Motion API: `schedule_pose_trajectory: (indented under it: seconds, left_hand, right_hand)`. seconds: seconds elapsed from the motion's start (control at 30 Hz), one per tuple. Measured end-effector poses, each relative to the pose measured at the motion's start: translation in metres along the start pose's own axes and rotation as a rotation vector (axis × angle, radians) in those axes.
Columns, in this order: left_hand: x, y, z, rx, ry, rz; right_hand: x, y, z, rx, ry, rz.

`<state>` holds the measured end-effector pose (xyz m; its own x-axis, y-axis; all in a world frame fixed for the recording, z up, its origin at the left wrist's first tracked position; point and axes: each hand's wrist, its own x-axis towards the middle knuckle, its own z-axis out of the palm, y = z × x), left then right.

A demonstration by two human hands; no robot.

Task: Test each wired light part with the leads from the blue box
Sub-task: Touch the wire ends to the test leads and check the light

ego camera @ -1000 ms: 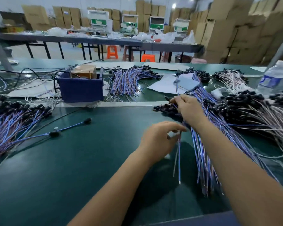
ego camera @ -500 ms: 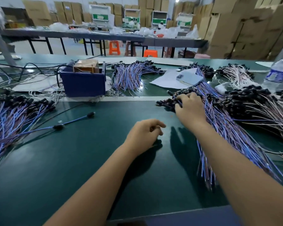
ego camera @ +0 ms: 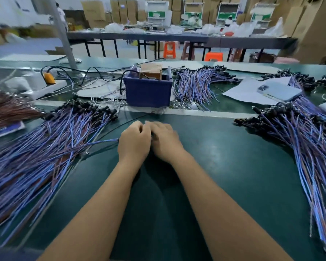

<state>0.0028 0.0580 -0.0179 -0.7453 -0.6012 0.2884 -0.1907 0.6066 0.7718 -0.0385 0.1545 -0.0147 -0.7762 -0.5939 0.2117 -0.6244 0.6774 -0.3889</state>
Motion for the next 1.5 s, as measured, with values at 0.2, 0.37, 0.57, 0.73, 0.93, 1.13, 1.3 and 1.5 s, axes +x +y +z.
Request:
schedule_pose_trajectory:
  seconds: [0.2, 0.37, 0.57, 0.73, 0.93, 1.13, 1.3, 1.5]
  left_hand:
    - [0.017, 0.007, 0.002, 0.156, -0.081, -0.087]
    - [0.023, 0.008, 0.007, 0.056, -0.047, -0.188]
    - [0.026, 0.005, 0.007, -0.438, -0.091, -0.239]
    - [0.019, 0.012, 0.004, -0.759, -0.197, -0.211]
    - [0.018, 0.011, 0.001, -0.973, -0.133, -0.204]
    - [0.022, 0.004, -0.006, -1.226, -0.102, -0.293]
    - [0.016, 0.011, -0.005, -1.199, -0.207, -0.307]
    - [0.01, 0.019, -0.01, -1.251, -0.379, -0.211]
  right_hand:
    - [0.0, 0.004, 0.006, -0.296, 0.19, 0.038]
    - [-0.004, 0.018, -0.006, 0.146, 0.441, 0.303]
    - [-0.005, 0.036, -0.021, 0.977, 0.738, 0.555]
    - [-0.005, 0.026, -0.018, 1.062, 0.508, 0.339]
    - [-0.011, 0.013, -0.006, 0.588, 0.1, 0.088]
    - [-0.02, 0.011, -0.016, 0.734, -0.177, 0.086]
    - [-0.02, 0.009, -0.021, 0.796, -0.279, 0.096]
    - [-0.013, 0.012, -0.018, 1.08, 0.025, 0.161]
